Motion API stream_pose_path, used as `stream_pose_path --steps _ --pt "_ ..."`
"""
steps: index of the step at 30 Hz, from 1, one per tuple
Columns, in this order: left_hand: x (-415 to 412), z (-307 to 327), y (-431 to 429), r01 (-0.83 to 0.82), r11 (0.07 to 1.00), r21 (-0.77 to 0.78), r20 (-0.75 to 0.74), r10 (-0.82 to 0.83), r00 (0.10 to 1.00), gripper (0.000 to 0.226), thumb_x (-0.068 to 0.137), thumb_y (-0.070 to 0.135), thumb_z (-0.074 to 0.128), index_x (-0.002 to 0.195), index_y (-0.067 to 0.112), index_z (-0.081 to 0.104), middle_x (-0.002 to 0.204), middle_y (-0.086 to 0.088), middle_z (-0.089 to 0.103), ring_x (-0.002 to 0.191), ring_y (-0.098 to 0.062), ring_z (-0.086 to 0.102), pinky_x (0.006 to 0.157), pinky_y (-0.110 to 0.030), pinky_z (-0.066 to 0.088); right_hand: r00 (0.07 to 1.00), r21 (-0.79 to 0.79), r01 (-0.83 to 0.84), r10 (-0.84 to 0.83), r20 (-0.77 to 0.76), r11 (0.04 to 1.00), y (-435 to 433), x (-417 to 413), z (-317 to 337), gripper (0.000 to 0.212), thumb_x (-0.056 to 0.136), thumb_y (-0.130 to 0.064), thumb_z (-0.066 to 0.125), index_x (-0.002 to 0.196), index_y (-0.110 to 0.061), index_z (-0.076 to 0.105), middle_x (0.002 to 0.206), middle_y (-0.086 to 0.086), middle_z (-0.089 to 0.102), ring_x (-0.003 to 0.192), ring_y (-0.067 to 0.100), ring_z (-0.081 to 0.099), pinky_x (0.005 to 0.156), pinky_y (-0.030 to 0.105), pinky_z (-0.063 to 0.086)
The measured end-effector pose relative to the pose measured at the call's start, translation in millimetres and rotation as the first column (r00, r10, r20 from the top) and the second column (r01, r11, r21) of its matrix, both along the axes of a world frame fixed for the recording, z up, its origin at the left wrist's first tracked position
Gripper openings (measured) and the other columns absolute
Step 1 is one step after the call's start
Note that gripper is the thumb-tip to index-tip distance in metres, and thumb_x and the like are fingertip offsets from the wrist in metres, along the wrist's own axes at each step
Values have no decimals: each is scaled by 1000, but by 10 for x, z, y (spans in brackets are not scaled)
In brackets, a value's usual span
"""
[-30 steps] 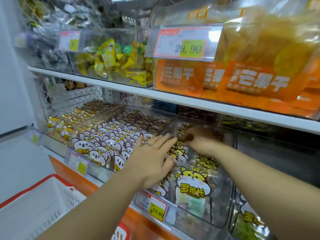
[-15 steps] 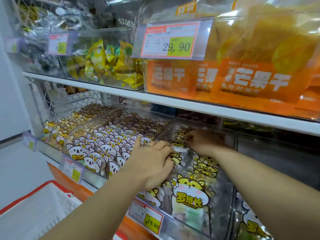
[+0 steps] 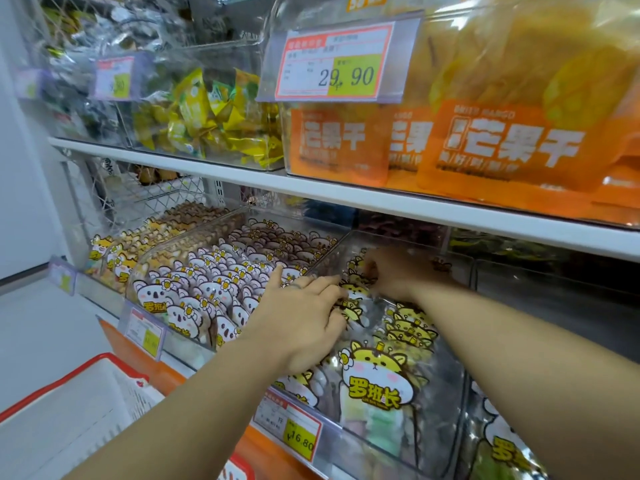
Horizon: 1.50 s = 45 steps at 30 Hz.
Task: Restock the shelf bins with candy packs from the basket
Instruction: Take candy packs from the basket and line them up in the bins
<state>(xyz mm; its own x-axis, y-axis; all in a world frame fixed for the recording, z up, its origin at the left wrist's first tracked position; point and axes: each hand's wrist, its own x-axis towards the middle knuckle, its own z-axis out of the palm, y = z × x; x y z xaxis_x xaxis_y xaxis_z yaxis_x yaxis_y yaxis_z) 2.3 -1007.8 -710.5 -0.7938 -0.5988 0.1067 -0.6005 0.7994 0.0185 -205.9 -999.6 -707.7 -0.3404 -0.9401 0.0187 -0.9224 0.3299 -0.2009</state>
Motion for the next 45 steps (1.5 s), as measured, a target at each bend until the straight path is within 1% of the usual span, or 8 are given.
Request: stream_pose_path --steps 11,18,22,25,29,32,37,45 --pt "22 -60 85 -50 995 -89 -141 37 989 80 81 47 -7 137 36 49 139 18 40 124 -8 51 123 -48 -5 969 -189 -154 111 -219 970 131 135 58 8 87 -33 71 84 -32 63 86 -15 56 94 14 52 90 33 42" --pt "37 -50 101 -59 998 6 -267 58 962 68 93 48 3 135 39 55 135 23 48 125 -2 49 124 -45 -2 992 -199 -110 119 30 974 129 36 59 35 95 -48 57 125 -31 63 128 -5 65 111 17 61 98 38 47" --pt "243 -87 216 6 998 56 -523 24 852 57 98 49 17 130 39 62 131 27 54 127 7 44 124 -38 10 995 0 -21 21 -96 1000 143 37 92 55 100 -61 33 150 -39 33 162 0 24 147 32 25 120 55 20" --pt "311 -227 366 74 997 18 -419 -60 906 58 100 56 13 140 42 53 146 26 47 138 5 36 124 -43 4 999 197 -47 44 21 979 92 -7 72 56 103 -59 18 155 -39 18 165 -7 -2 152 29 -4 121 54 -6" --pt "292 -248 372 76 997 -18 -310 -77 948 67 98 63 -1 147 47 42 156 24 35 145 -2 29 122 -45 -8 893 -109 -198 225 390 974 164 -19 186 42 107 -43 28 136 -29 54 144 -3 50 133 22 46 109 36 35" --pt "290 -175 396 84 996 18 -319 -73 945 66 93 66 5 149 49 35 158 27 27 149 0 15 122 -48 -11 975 -297 -68 126 181 953 444 -193 347 30 105 -26 42 113 -18 69 104 1 70 89 18 64 70 25 42" --pt "68 -48 743 255 967 24 -199 -245 949 65 90 74 22 146 45 37 154 23 36 146 -4 25 124 -52 0 999 48 8 -10 45 999 842 -425 235 26 93 -23 58 118 -31 58 96 -8 58 82 13 52 57 23 36" --pt "182 -191 694 384 915 -121 -166 -400 901 55 78 64 53 130 46 46 130 25 56 123 -6 54 111 -27 33 998 -92 61 -60 9 994 1003 -203 244 27 88 -25 73 112 -28 60 98 -9 55 88 11 54 63 23 39"
